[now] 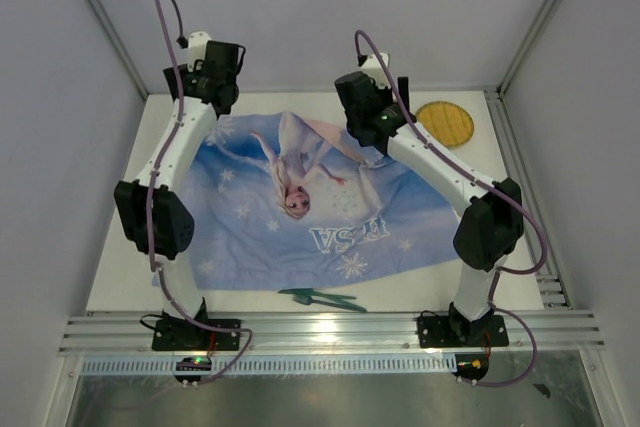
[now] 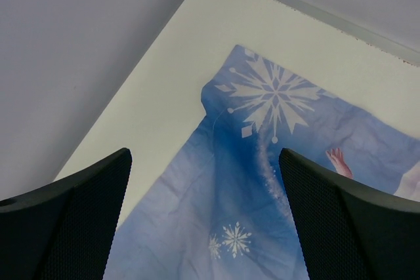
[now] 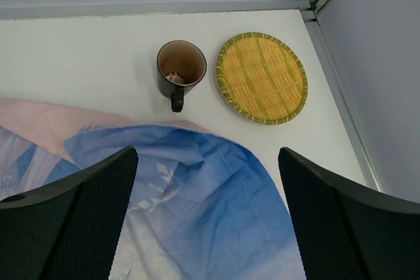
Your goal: Set the dinner table for one person
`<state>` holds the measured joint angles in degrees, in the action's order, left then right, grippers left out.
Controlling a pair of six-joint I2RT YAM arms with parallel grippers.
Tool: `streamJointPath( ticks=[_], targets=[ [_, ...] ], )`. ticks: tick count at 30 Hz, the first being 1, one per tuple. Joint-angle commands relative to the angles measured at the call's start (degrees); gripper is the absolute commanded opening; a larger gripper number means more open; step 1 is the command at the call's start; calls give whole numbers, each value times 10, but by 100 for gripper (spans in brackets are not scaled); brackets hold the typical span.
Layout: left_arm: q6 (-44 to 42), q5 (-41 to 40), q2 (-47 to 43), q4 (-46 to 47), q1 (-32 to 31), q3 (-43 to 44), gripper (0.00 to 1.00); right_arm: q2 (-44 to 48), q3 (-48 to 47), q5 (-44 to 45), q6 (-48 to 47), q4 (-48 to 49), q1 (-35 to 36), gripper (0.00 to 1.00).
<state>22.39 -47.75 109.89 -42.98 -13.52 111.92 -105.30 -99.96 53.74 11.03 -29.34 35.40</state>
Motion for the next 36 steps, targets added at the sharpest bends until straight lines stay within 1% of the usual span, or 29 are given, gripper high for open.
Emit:
streamJointPath(
  ticks=[1,2,7,9,10,12,14,16,17,22,27,29,33,36],
  targets=[
    [15,-3,-58,-46,-20,-3,96,9,0,-2,19,-5,3,92],
    [18,-1,-63,-54,-26,-6,96,11,-1,-6,19,-11,3,92],
    [15,-24,-92,-58,-72,-91,96,51,19,-51,2,-35,11,92],
    [48,-22,-89,-93,-79,-111,95,66,29,-74,3,-48,11,92],
    [62,-21,-83,-106,-84,-117,95,78,40,-105,7,-55,11,92],
    [106,-13,-71,-150,-89,-132,95,90,59,-132,28,-72,11,92],
    [129,-15,-48,-176,-94,-141,93,108,97,-165,44,-77,11,92],
    [161,-17,-29,-217,-97,-144,93,118,139,-177,66,-75,11,92],
    [171,-17,-10,-230,-97,-144,93,125,150,-181,72,-73,10,92],
    [230,6,30,-295,-98,-151,93,134,203,-213,118,-85,11,92],
    [253,54,38,-303,-100,-181,93,159,248,-223,148,-84,11,92],
    [258,70,38,-301,-103,-188,92,163,260,-226,177,-96,11,92],
    [260,116,36,-294,-110,-184,92,174,291,-230,225,-109,11,92],
    [261,132,38,-292,-117,-172,91,179,317,-232,252,-106,11,92]
  ],
)
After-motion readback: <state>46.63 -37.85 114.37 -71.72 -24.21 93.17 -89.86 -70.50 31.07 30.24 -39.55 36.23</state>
